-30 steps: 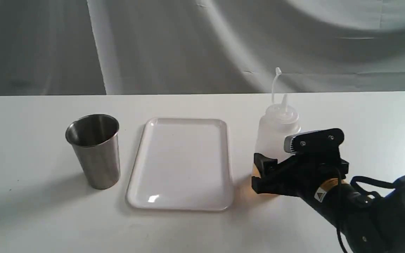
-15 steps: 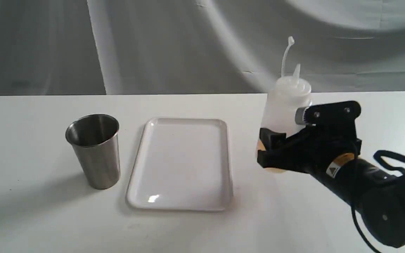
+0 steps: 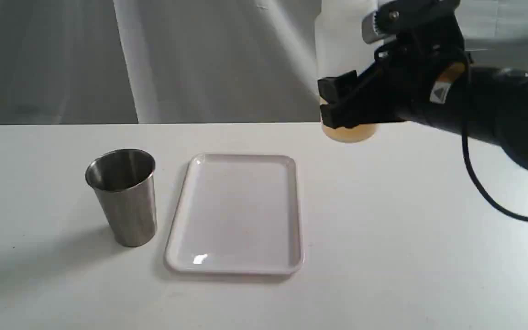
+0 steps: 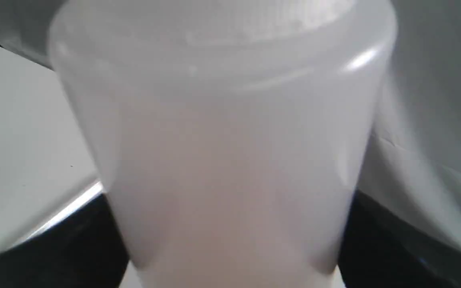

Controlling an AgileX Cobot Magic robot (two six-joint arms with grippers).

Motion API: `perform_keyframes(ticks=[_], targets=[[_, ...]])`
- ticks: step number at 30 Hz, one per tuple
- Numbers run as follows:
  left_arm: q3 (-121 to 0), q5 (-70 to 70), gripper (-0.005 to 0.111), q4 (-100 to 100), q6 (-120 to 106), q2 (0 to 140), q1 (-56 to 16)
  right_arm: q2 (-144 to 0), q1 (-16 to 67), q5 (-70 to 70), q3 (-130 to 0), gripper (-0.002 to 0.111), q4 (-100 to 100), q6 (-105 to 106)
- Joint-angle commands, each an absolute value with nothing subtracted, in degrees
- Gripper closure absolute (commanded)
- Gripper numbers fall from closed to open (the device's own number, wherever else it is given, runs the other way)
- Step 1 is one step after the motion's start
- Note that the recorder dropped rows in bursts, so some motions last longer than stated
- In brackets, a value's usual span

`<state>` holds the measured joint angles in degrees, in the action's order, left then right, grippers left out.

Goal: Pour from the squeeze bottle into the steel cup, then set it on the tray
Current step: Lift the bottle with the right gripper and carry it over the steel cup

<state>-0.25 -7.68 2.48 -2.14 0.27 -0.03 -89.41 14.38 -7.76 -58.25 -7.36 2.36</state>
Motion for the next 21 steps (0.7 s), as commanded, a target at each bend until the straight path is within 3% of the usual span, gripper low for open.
perform_keyframes(ticks=[1, 11, 21], targets=[[0.00, -7.59, 0.098, 2.63, -2.02, 0.00, 0.00, -88.52, 16.20, -1.89, -64.51, 0.062, -8.65, 6.11], [0.00, -7.59, 0.098, 2.63, -1.88, 0.00, 0.00, -94.94, 21.47, 13.90, -79.37, 0.062, -13.11, 5.70], [0.00, -7.59, 0.098, 2.63, -1.88, 0.00, 0.00, -103.90, 26.92, 16.49, -87.76, 0.062, -15.05, 0.41]])
